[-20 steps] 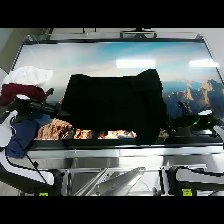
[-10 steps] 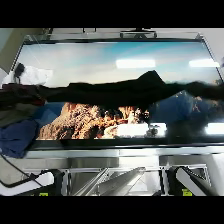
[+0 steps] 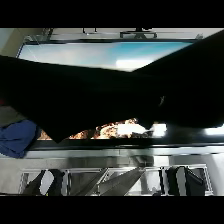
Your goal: Fold the shirts.
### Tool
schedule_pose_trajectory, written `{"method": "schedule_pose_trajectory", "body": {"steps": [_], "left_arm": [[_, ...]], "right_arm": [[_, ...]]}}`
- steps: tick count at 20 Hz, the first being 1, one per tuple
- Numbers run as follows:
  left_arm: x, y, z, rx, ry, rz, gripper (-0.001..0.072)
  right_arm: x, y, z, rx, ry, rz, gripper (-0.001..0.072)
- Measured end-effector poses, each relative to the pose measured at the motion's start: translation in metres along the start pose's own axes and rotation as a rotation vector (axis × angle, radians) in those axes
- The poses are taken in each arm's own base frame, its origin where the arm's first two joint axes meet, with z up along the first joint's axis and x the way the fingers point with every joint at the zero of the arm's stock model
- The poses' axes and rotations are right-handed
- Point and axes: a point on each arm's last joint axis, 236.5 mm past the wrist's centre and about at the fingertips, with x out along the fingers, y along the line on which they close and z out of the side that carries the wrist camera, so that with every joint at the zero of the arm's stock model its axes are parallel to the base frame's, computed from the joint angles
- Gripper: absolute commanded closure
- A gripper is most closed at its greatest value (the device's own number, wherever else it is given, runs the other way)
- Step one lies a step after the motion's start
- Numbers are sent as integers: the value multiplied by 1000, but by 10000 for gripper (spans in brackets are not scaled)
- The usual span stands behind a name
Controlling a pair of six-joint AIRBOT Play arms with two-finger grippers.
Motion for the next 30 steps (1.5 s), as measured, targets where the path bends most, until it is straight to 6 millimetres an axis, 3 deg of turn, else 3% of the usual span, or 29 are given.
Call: {"method": "schedule_pose_trajectory", "body": {"steps": [3,6,10,14,17,20,22,24,27,30], "left_arm": [[0,26,-17,-62,27,97,678],[0,83,-55,-241,61,133,678],[7,185,-133,-501,120,191,678],[15,275,-215,-704,188,217,684],[21,330,-269,-816,234,207,685],[27,372,-306,-878,257,202,686],[29,394,-316,-894,258,208,686],[29,411,-318,-887,264,226,686],[27,427,-322,-854,323,277,686],[21,435,-329,-816,404,325,686]], "right_arm": [[11,-13,-14,29,38,20,695],[41,-40,-71,175,161,101,694],[79,-78,-194,421,384,163,695],[108,-96,-330,677,592,199,694],[123,-100,-421,817,703,180,695],[134,-105,-491,892,763,121,695],[142,-110,-522,939,767,91,695],[152,-116,-541,967,760,79,695],[162,-120,-550,984,747,93,695],[158,-114,-557,972,784,135,695]]}}
